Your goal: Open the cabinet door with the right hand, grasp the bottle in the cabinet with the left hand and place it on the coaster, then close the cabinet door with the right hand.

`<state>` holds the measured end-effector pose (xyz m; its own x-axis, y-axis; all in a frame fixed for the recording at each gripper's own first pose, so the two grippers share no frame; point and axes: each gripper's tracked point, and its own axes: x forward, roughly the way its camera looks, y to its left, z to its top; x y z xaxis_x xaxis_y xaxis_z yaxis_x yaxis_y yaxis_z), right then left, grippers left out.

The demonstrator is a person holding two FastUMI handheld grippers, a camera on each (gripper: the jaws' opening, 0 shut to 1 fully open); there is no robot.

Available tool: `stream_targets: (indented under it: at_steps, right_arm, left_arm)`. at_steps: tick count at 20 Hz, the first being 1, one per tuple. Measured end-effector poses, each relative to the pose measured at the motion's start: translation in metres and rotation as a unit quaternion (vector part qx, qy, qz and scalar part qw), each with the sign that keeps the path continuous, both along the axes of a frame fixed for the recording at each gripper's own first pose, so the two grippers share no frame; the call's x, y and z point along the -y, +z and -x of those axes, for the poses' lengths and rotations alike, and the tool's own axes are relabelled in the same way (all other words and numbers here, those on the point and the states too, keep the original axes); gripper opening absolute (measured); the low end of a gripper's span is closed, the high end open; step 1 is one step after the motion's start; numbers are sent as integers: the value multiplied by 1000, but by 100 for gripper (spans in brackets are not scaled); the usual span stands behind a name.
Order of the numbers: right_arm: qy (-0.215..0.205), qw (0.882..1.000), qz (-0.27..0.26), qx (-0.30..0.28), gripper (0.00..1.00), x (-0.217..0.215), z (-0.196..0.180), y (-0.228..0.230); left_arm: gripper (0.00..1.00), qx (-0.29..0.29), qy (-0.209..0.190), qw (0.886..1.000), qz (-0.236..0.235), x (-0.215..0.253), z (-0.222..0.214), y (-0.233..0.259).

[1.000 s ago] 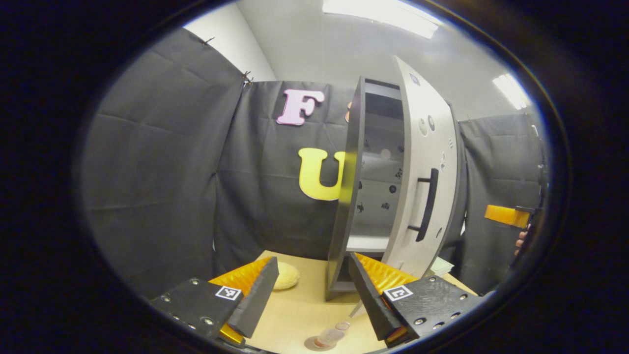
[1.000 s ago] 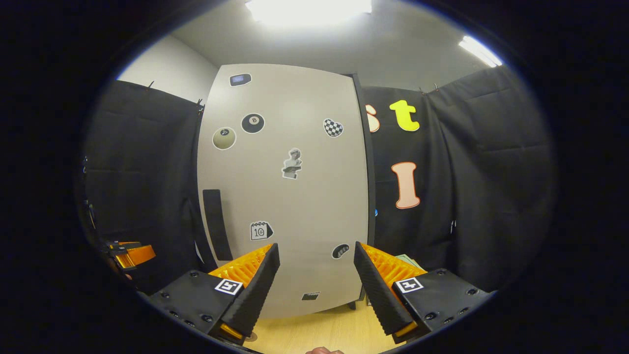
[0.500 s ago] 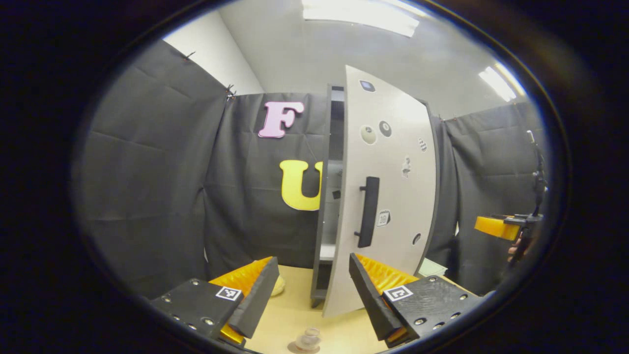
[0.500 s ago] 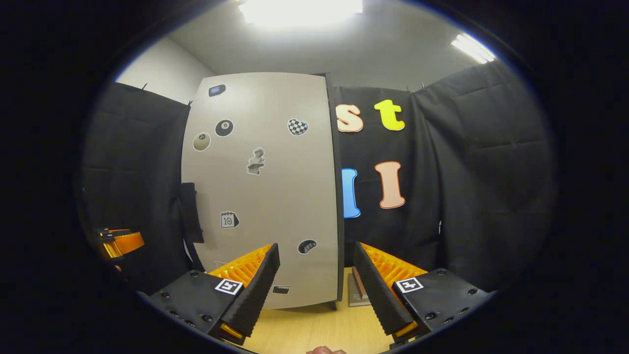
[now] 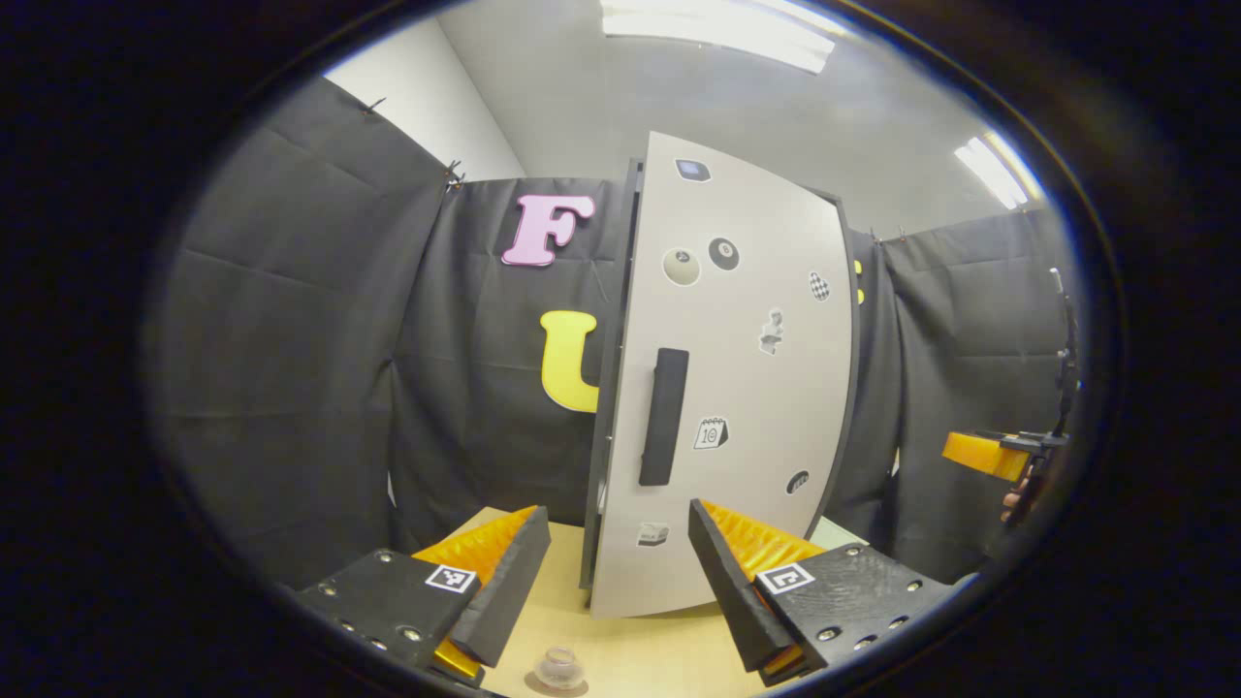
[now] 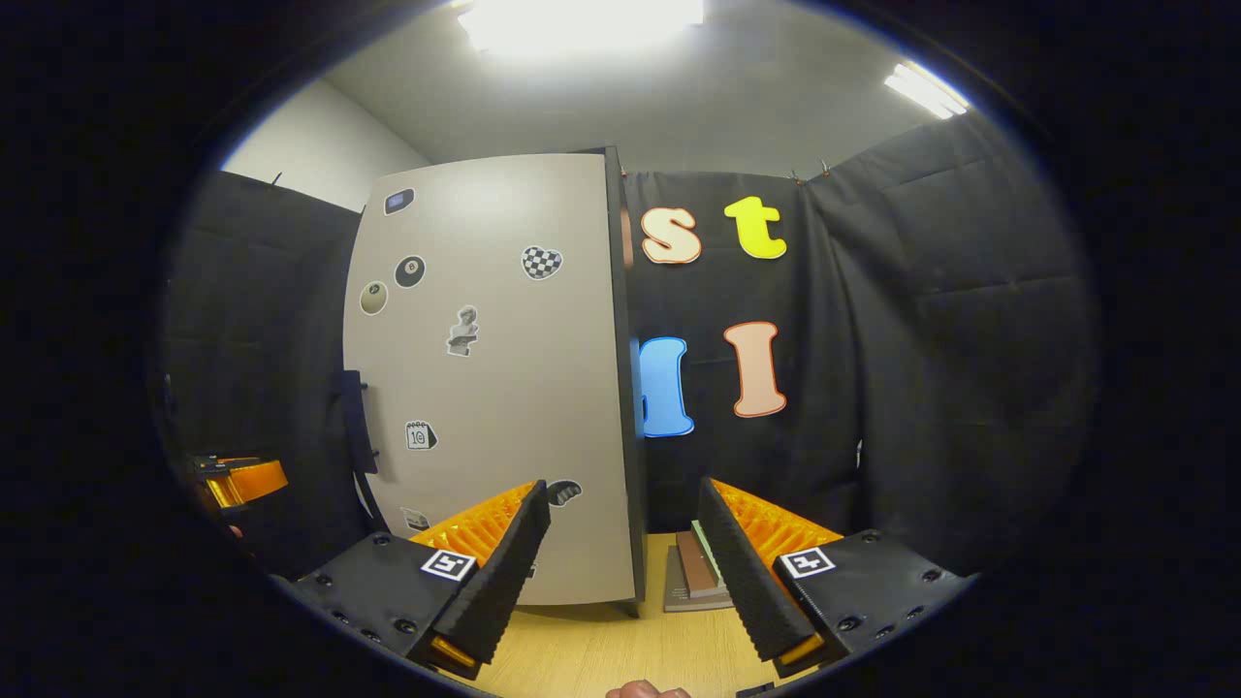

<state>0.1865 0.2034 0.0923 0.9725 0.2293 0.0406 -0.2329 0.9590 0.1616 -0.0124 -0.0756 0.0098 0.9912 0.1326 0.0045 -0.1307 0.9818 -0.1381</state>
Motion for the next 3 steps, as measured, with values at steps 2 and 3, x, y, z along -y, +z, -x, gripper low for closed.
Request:
stream_targets:
  at_steps: [2, 3]
  right_arm:
    - [18, 1000, -5, -8, 98, 0, -1, -3]
    - [22, 1000, -7, -9, 98, 1, -1, -2]
  left_arm:
    - [87, 5, -2, 1000, -1, 10, -3, 1]
    - [87, 1, -2, 1000, 2, 14, -6, -3]
